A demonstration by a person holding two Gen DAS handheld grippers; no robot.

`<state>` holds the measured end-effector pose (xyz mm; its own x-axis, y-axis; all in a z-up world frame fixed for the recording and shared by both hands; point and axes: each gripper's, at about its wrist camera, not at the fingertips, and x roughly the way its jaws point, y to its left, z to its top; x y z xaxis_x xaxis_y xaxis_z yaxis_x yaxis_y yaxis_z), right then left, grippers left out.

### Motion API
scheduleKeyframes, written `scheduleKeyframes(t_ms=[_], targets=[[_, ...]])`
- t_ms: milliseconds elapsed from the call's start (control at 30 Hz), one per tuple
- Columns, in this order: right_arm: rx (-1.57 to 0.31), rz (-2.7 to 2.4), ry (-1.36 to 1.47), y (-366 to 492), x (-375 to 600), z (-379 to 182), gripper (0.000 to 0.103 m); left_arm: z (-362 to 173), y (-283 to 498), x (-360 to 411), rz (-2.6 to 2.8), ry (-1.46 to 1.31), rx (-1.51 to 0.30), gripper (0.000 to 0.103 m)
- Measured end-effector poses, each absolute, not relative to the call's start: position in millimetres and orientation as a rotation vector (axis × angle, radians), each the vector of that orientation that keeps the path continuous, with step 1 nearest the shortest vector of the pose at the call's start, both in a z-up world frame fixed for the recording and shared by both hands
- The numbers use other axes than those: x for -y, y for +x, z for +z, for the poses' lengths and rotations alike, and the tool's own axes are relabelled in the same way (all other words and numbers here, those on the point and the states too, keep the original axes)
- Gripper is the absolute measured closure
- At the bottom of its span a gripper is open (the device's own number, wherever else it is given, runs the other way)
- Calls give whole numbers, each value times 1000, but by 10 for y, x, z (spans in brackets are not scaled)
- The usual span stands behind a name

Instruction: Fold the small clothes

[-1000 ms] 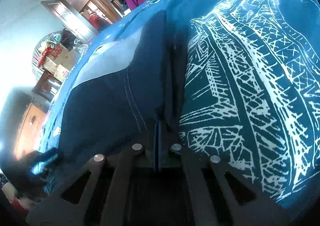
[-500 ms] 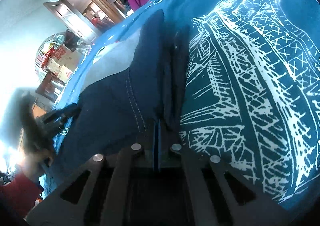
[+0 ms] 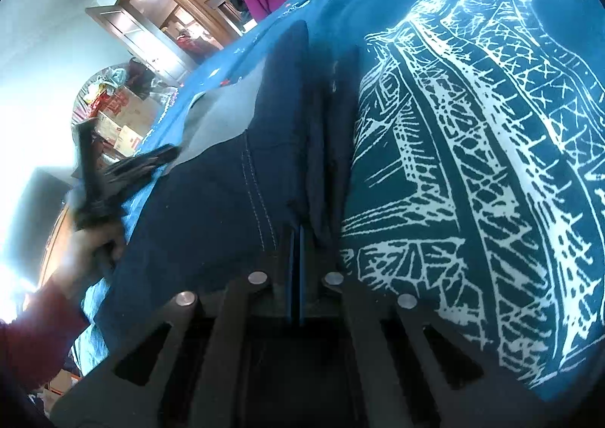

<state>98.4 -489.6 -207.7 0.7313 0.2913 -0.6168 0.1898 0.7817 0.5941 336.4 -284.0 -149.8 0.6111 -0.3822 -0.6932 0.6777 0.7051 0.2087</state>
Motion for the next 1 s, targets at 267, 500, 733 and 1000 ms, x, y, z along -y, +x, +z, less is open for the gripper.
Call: scheduleKeyframes(t_ms=[267,500,733,1000], targets=[[-768,64,699,985,4928,-2070,103,-2043,1731,2244,-739,655,-692,86],[-824,13,650,1009,4870,-1867,97,-1545,1670,2041,-650,497,-736,72],[-685,42,492,449,4311,-1065,67,-1494,1539,1223,-481,269,-838,62],[-915,-40,446,492,3923,-1417,74,-1393,1504,1243,-421,212,-872,60]])
